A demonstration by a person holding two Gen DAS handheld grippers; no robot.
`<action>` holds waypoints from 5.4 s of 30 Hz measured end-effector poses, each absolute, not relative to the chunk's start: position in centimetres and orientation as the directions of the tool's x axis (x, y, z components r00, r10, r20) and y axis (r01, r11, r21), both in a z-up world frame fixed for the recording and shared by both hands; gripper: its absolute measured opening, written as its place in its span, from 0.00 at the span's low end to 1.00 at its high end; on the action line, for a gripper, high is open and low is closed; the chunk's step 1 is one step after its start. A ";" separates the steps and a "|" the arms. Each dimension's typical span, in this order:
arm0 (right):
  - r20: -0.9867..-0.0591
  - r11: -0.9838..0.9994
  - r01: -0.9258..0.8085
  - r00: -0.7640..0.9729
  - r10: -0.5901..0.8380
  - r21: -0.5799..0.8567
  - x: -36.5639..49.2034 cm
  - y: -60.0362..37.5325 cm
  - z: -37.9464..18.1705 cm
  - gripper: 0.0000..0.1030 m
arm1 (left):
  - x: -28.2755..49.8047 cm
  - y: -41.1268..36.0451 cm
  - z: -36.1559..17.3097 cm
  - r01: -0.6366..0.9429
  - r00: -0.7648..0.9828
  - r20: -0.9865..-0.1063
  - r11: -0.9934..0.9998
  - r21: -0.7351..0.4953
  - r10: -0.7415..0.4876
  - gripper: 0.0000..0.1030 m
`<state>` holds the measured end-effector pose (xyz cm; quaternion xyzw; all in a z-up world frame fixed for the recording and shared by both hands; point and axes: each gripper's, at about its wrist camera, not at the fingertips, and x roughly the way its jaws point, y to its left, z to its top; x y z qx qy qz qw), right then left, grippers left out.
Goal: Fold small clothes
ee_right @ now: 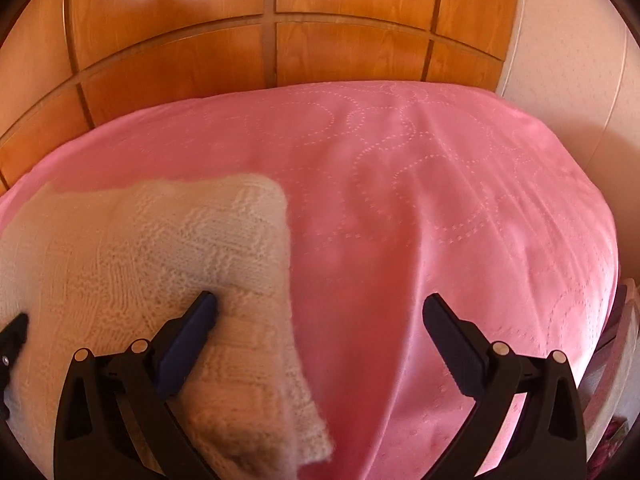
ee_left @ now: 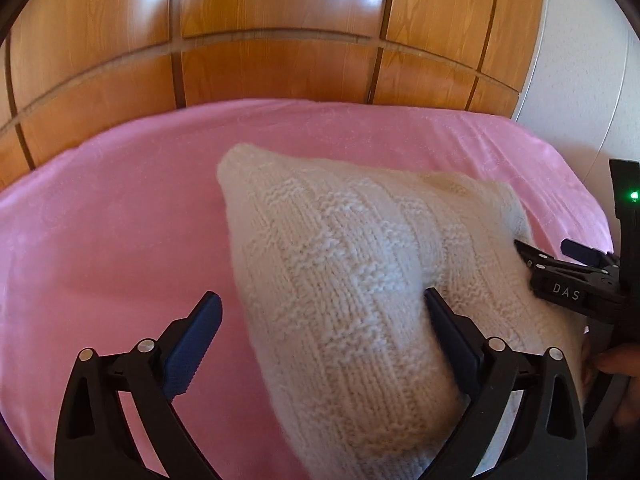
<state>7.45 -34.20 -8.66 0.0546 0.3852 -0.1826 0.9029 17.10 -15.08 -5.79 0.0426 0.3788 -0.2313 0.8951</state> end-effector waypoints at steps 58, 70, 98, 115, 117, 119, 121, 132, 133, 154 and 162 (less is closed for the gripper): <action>-0.524 0.684 0.116 0.738 0.425 0.720 4.8 -35.8 -9.6 0.69 | 10.0 -8.9 -7.3 0.469 0.447 -0.628 0.765 -0.441 -0.637 0.96; -0.536 0.743 0.083 0.745 0.397 0.664 2.9 -34.6 -8.2 0.48 | 11.1 -12.5 -6.5 0.562 0.422 -0.665 0.753 -0.341 -0.616 0.57; -0.379 0.916 -0.184 0.868 0.321 0.356 9.0 -23.7 1.1 0.38 | 13.5 -9.3 1.6 0.547 0.791 -0.347 0.837 0.032 -0.504 0.29; -0.399 0.952 -0.229 0.868 0.295 0.205 20.8 -21.2 0.0 0.16 | 22.3 -10.1 -2.2 0.380 0.866 -0.408 0.910 0.164 -0.288 0.29; -0.409 0.938 -0.195 0.860 0.304 0.288 19.4 -22.9 -1.5 0.56 | 21.2 -9.1 -3.4 0.371 0.861 -0.427 0.915 0.157 -0.276 0.29; -0.408 0.935 -0.150 0.869 0.279 0.321 17.9 -24.3 -2.4 0.78 | 20.1 -7.9 -4.7 0.363 0.840 -0.477 0.921 0.144 -0.257 0.30; -0.437 0.920 -0.121 0.852 0.290 0.374 16.9 -26.0 -3.5 0.80 | 19.5 -6.7 -4.8 0.379 0.815 -0.499 0.923 0.073 -0.295 0.49; -0.589 0.835 0.026 0.721 0.365 0.549 17.1 -28.5 -6.8 0.92 | 22.5 -2.8 -6.4 0.257 0.650 -0.630 0.904 -0.343 -0.424 0.87; -0.577 0.813 0.001 0.705 0.412 0.582 17.7 -28.3 -7.1 0.92 | 22.8 -2.8 -6.6 0.266 0.632 -0.635 0.894 -0.361 -0.445 0.87; -0.584 0.918 -0.021 0.766 0.269 0.396 23.4 -28.5 -7.3 0.67 | 23.7 -8.2 -6.9 0.285 0.701 -0.660 0.954 -0.089 -0.271 0.86; -0.636 0.955 0.146 0.770 0.055 0.259 18.6 -28.4 -7.2 0.98 | 20.9 -4.9 -8.4 0.173 0.665 -0.679 0.948 -0.267 -0.313 0.96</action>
